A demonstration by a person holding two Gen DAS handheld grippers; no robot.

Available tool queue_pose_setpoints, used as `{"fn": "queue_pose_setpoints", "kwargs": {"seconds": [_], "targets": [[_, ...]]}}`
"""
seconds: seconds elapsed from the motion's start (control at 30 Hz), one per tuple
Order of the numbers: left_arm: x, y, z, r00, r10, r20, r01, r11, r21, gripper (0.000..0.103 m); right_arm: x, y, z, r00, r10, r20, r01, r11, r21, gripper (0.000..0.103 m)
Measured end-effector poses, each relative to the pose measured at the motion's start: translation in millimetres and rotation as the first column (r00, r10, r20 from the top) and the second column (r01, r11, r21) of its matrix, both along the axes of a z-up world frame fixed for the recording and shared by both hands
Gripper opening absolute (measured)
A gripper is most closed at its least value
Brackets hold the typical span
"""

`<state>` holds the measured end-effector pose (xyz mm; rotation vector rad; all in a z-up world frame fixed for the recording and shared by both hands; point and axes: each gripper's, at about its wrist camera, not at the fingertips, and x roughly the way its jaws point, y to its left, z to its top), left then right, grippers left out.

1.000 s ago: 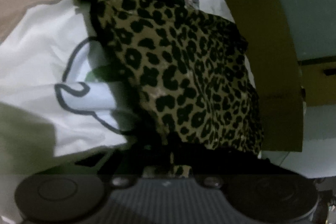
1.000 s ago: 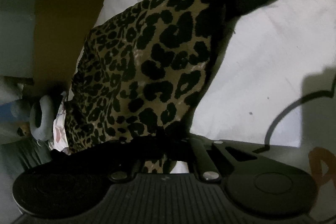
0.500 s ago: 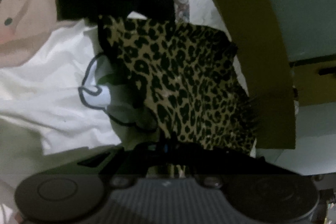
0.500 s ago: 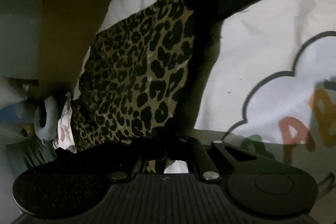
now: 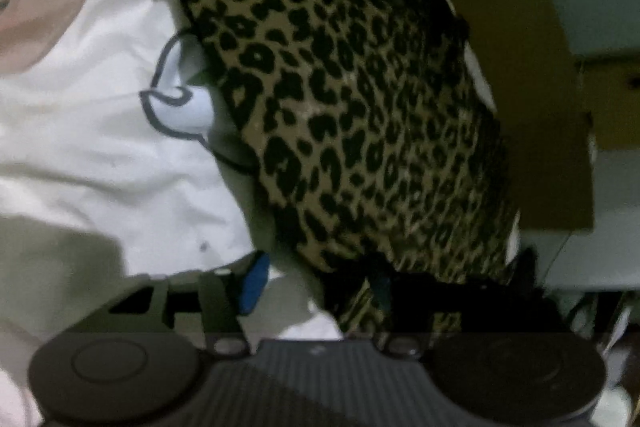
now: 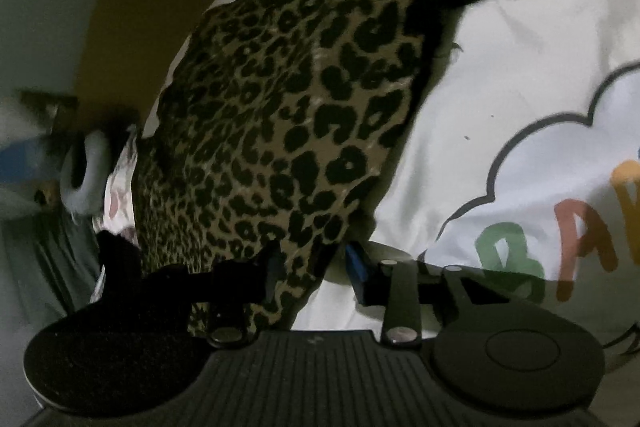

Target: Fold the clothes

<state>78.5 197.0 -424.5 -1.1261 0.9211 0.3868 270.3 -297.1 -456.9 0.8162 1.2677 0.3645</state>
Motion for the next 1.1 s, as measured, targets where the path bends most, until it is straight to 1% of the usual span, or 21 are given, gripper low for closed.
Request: {"fn": "queue_pose_setpoints", "kwargs": {"seconds": [0.13,0.23,0.33,0.47,0.57,0.63,0.8,1.0,1.1], "targets": [[3.9,-3.9,13.2,0.995,-0.088,-0.036,0.089,0.995,0.038,0.055,0.9,-4.4,22.4,0.997,0.057,0.047,-0.054,0.996,-0.067,0.04],[7.0,5.1,33.3,0.992,-0.118,-0.032,0.12,0.991,0.066,0.055,6.0,-11.0,39.5,0.994,0.075,0.083,-0.066,0.993,-0.101,0.04],[17.2,15.1,56.3,0.987,-0.155,-0.037,0.159,0.975,0.153,0.057,13.5,-12.3,54.6,0.987,0.102,0.123,-0.083,0.985,-0.149,0.04],[37.3,27.6,75.8,0.979,-0.189,-0.079,0.204,0.941,0.27,0.057,23.7,-8.4,71.5,0.974,0.146,0.17,-0.109,0.971,-0.212,0.04],[49.7,36.8,85.3,0.969,-0.221,-0.109,0.246,0.908,0.34,0.058,29.8,-3.8,80.2,0.968,0.169,0.185,-0.121,0.962,-0.246,0.04],[59.0,42.3,89.5,0.961,-0.245,-0.131,0.277,0.887,0.37,0.058,34.1,-0.5,85.3,0.964,0.183,0.195,-0.127,0.954,-0.271,0.04],[69.2,50.5,99.3,0.938,-0.292,-0.187,0.346,0.816,0.462,0.058,42.1,13.4,98.5,0.947,0.223,0.232,-0.145,0.939,-0.311,0.04],[61.3,60.7,94.9,0.898,-0.335,-0.286,0.439,0.727,0.528,0.058,46.4,38.3,113.2,0.919,0.294,0.263,-0.187,0.912,-0.366,0.04],[56.0,63.7,87.3,0.879,-0.354,-0.32,0.476,0.685,0.552,0.056,43.7,47.4,117.6,0.912,0.311,0.267,-0.201,0.907,-0.369,0.04]]}}
